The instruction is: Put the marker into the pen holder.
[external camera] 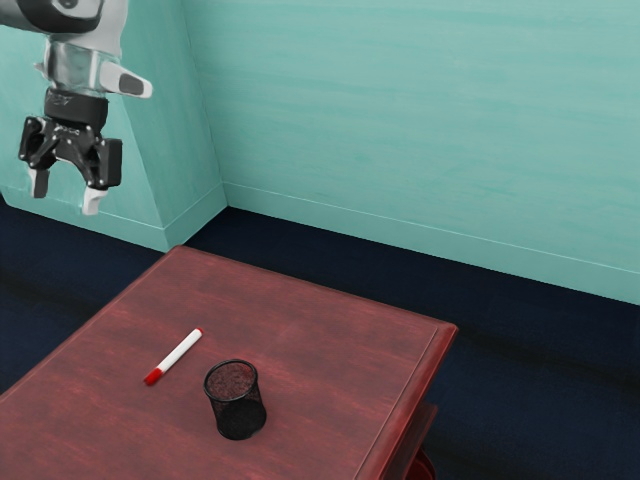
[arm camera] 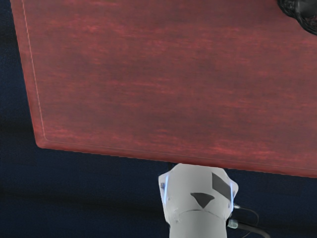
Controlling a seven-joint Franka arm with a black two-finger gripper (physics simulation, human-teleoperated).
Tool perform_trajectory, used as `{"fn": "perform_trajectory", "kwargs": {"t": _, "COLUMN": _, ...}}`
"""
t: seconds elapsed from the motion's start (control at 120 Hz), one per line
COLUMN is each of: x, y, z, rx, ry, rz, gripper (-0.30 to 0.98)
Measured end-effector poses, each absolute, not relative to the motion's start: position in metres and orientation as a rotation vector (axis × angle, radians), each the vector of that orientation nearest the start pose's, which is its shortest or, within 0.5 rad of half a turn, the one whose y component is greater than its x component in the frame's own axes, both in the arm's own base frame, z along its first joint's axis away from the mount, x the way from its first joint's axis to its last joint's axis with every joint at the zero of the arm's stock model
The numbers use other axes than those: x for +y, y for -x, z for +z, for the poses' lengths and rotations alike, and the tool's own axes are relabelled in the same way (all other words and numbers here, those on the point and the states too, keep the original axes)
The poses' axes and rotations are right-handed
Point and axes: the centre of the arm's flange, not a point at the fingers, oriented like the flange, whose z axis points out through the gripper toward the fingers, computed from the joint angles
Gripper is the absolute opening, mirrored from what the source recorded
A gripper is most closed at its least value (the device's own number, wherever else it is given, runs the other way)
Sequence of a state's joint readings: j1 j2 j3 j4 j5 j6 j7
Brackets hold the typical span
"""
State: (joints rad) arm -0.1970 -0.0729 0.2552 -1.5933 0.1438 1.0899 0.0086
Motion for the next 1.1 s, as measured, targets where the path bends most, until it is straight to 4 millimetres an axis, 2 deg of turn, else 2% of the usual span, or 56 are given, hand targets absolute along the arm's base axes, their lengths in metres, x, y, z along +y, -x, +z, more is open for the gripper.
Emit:
{"fn": "perform_trajectory", "kwargs": {"t": 0.15, "x": 0.057, "y": -0.507, "z": 0.627, "rx": -0.099, "ry": 2.999, "rz": 0.268, "gripper": 0.69}}
{"fn": "perform_trajectory", "kwargs": {"t": 0.2, "x": 0.06, "y": -0.513, "z": 0.63, "rx": -0.107, "ry": 3.019, "rz": 0.187, "gripper": 0.69}}
{"fn": "perform_trajectory", "kwargs": {"t": 0.275, "x": 0.077, "y": -0.518, "z": 0.635, "rx": -0.155, "ry": 3.041, "rz": 0.093, "gripper": 0.69}}
{"fn": "perform_trajectory", "kwargs": {"t": 0.308, "x": 0.082, "y": -0.524, "z": 0.631, "rx": -0.168, "ry": 3.042, "rz": 0.078, "gripper": 0.69}}
{"fn": "perform_trajectory", "kwargs": {"t": 0.342, "x": 0.085, "y": -0.537, "z": 0.608, "rx": -0.176, "ry": 3.036, "rz": 0.118, "gripper": 0.69}}
{"fn": "perform_trajectory", "kwargs": {"t": 0.358, "x": 0.086, "y": -0.544, "z": 0.588, "rx": -0.177, "ry": 3.032, "rz": 0.154, "gripper": 0.69}}
{"fn": "perform_trajectory", "kwargs": {"t": 0.4, "x": 0.086, "y": -0.553, "z": 0.523, "rx": -0.168, "ry": 3.027, "rz": 0.265, "gripper": 0.69}}
{"fn": "perform_trajectory", "kwargs": {"t": 0.433, "x": 0.083, "y": -0.55, "z": 0.472, "rx": -0.153, "ry": 3.026, "rz": 0.339, "gripper": 0.69}}
{"fn": "perform_trajectory", "kwargs": {"t": 0.458, "x": 0.081, "y": -0.546, "z": 0.443, "rx": -0.143, "ry": 3.027, "rz": 0.368, "gripper": 0.69}}
{"fn": "perform_trajectory", "kwargs": {"t": 0.525, "x": 0.074, "y": -0.546, "z": 0.388, "rx": -0.122, "ry": 3.028, "rz": 0.386, "gripper": 0.69}}
{"fn": "perform_trajectory", "kwargs": {"t": 0.567, "x": 0.068, "y": -0.549, "z": 0.361, "rx": -0.107, "ry": 3.032, "rz": 0.378, "gripper": 0.69}}
{"fn": "perform_trajectory", "kwargs": {"t": 0.617, "x": 0.064, "y": -0.552, "z": 0.342, "rx": -0.101, "ry": 3.039, "rz": 0.344, "gripper": 0.69}}
{"fn": "perform_trajectory", "kwargs": {"t": 0.708, "x": 0.066, "y": -0.556, "z": 0.326, "rx": -0.111, "ry": 3.049, "rz": 0.276, "gripper": 0.69}}
{"fn": "perform_trajectory", "kwargs": {"t": 0.883, "x": 0.07, "y": -0.547, "z": 0.28, "rx": -0.14, "ry": 3.061, "rz": 0.22, "gripper": 0.69}}
{"fn": "perform_trajectory", "kwargs": {"t": 0.967, "x": 0.071, "y": -0.535, "z": 0.253, "rx": -0.164, "ry": 3.067, "rz": 0.231, "gripper": 0.69}}
{"fn": "perform_trajectory", "kwargs": {"t": 1.1, "x": 0.074, "y": -0.534, "z": 0.243, "rx": -0.19, "ry": 3.075, "rz": 0.173, "gripper": 0.69}}
